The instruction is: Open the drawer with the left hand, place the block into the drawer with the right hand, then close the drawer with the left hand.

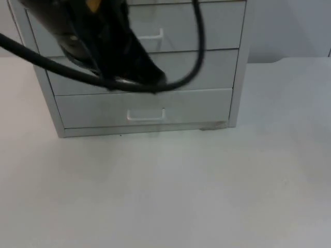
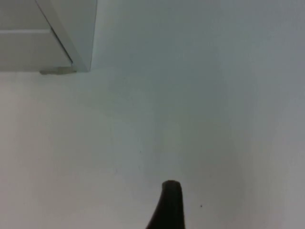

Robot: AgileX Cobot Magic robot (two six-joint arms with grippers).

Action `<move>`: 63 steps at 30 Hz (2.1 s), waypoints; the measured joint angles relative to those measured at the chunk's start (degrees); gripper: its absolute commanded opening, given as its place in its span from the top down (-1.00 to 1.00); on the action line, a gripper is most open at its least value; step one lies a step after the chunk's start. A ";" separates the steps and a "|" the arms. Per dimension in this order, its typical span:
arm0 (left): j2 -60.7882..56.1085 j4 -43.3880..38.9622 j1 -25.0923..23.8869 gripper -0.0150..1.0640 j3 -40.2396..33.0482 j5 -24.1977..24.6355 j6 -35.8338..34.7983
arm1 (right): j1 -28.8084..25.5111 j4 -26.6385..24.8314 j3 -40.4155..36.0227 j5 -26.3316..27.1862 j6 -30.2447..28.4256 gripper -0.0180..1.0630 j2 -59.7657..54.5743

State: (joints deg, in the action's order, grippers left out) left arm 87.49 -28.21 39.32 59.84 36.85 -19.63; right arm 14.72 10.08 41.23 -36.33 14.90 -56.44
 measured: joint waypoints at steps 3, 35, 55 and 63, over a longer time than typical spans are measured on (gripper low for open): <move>-1.00 4.29 -3.99 0.97 -0.31 0.00 3.67 | 0.00 0.00 0.00 0.10 -0.25 -0.30 0.18; -21.67 36.44 -34.00 0.97 -10.15 -1.20 27.27 | 0.00 0.00 0.00 0.24 -0.60 -0.30 0.35; -45.35 40.37 -34.00 0.97 -10.15 4.81 32.68 | 0.00 -0.35 0.00 1.14 -4.12 -0.30 16.54; -59.88 40.50 -34.00 0.97 -14.94 5.97 32.68 | 0.00 -7.57 -0.18 -0.59 -11.61 -0.30 25.47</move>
State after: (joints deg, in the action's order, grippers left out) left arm 27.61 12.29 5.32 44.91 42.82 13.05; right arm 14.72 2.52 41.05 -36.92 3.29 -30.97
